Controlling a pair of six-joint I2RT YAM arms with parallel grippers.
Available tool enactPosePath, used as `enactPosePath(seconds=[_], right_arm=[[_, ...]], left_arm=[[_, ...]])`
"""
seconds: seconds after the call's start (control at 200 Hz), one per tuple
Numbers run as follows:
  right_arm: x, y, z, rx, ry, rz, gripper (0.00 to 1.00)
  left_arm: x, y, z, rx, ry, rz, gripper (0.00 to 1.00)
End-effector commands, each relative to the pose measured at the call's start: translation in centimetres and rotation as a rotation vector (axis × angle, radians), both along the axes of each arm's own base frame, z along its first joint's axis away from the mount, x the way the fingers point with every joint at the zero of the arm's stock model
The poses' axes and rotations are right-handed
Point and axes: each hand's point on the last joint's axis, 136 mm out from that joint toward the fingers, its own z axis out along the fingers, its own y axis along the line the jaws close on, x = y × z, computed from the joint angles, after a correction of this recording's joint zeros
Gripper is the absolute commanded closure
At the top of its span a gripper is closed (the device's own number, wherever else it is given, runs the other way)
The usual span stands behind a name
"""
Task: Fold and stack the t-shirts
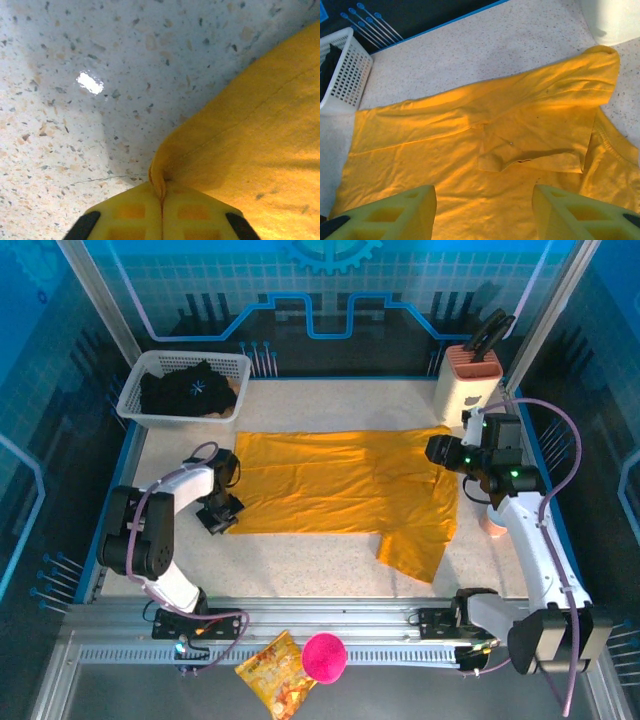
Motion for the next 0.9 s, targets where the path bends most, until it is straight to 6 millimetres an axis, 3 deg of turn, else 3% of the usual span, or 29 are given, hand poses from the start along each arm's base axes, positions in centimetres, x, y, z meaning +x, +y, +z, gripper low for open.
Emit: enactPosePath(seconds=[0.0, 0.155, 0.265, 0.38, 0.475, 0.571, 0.801, 0.841, 0.891], right_arm=[[-1.3, 0.8, 3.2, -0.105, -0.088, 0.089, 0.44], [-3.1, 1.2, 5.5, -0.271, -0.112, 0.193, 0.42], [-4.7, 2.5, 4.8, -0.482, -0.072, 0.356, 0.41], [-8.3, 4.9, 0.7, -0.729, 0.034, 0.707, 0.39], [-10.6, 4.2, -4.0, -1.046, 0.126, 0.943, 0.36], [-15.1, 3.5, -8.2, -1.236, 0.227, 1.281, 0.40], [-21.3, -0.2, -13.6, -1.303, 0.233, 1.700, 0.37], [-22.9, 0.0, -14.2, -1.202, 0.285, 1.748, 0.38], [-23.6, 0.9, -15.2, -1.138, 0.305, 1.759, 0.38]], left_arm=[[2.7, -0.3, -0.9, -0.016, -0.076, -0.032, 1.00], [3.3, -1.0, -0.2, -0.055, -0.125, -0.060, 1.00], [3.7, -1.3, 1.1, -0.075, -0.173, -0.088, 1.00], [4.2, -1.7, 2.6, -0.095, -0.222, -0.124, 1.00], [4.5, -2.1, 3.6, -0.115, -0.255, -0.156, 1.00], [5.0, -2.6, 4.2, -0.141, -0.284, -0.189, 1.00], [5.3, -3.3, 5.4, -0.177, -0.339, -0.231, 1.00], [5.3, -3.5, 5.6, -0.185, -0.348, -0.234, 1.00], [5.3, -3.5, 5.7, -0.189, -0.357, -0.236, 1.00]])
